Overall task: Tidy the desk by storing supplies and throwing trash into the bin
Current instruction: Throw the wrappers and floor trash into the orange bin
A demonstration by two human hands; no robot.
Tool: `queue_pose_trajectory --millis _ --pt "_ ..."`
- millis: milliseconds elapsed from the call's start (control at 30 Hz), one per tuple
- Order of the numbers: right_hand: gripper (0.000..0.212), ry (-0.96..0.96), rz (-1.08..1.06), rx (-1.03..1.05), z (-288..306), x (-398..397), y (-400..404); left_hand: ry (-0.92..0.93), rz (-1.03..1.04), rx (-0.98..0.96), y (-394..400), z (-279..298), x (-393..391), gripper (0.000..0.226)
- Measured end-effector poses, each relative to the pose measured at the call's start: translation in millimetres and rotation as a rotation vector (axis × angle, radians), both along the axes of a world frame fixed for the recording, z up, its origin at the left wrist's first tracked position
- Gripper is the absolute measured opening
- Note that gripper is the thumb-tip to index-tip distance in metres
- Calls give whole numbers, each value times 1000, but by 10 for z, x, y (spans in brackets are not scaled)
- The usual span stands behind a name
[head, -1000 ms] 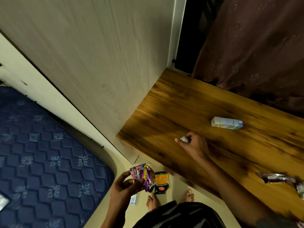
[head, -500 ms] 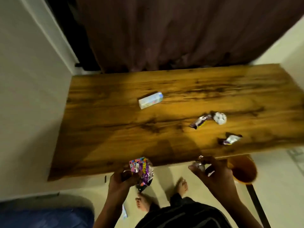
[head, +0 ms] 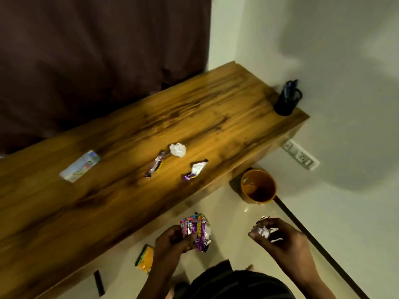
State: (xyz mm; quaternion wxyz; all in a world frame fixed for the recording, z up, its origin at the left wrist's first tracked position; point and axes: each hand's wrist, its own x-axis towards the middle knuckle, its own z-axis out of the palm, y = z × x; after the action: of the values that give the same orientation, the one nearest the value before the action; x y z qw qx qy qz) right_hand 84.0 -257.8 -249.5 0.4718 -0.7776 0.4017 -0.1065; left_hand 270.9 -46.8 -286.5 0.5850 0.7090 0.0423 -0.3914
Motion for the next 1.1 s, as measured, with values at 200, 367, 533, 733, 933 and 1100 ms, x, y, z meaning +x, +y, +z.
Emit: queue_pose_trajectory --millis 200,367,533,733,933,1100 --pt "28 44 -93 85 -193 -871 -902 47 -66 18 -1144 -203 -716 18" --pt "27 73 -156 139 -335 -1256 -1335 92 -103 24 -1777 -185 -1007 18" --pt "28 79 -204 201 -523 -1211 -1625 118 -175 92 -2131 -315 -987 17" --pt "32 95 -258 184 -632 -869 -1864 211 -269 207 -2649 -837 -735 15" --pt "32 98 -331 202 -765 -646 -2103 216 -355 226 -3306 -1243 -370 16" --pt "32 130 -366 224 -1242 -501 -2289 173 -356 290 -3716 -1705 -100 15"
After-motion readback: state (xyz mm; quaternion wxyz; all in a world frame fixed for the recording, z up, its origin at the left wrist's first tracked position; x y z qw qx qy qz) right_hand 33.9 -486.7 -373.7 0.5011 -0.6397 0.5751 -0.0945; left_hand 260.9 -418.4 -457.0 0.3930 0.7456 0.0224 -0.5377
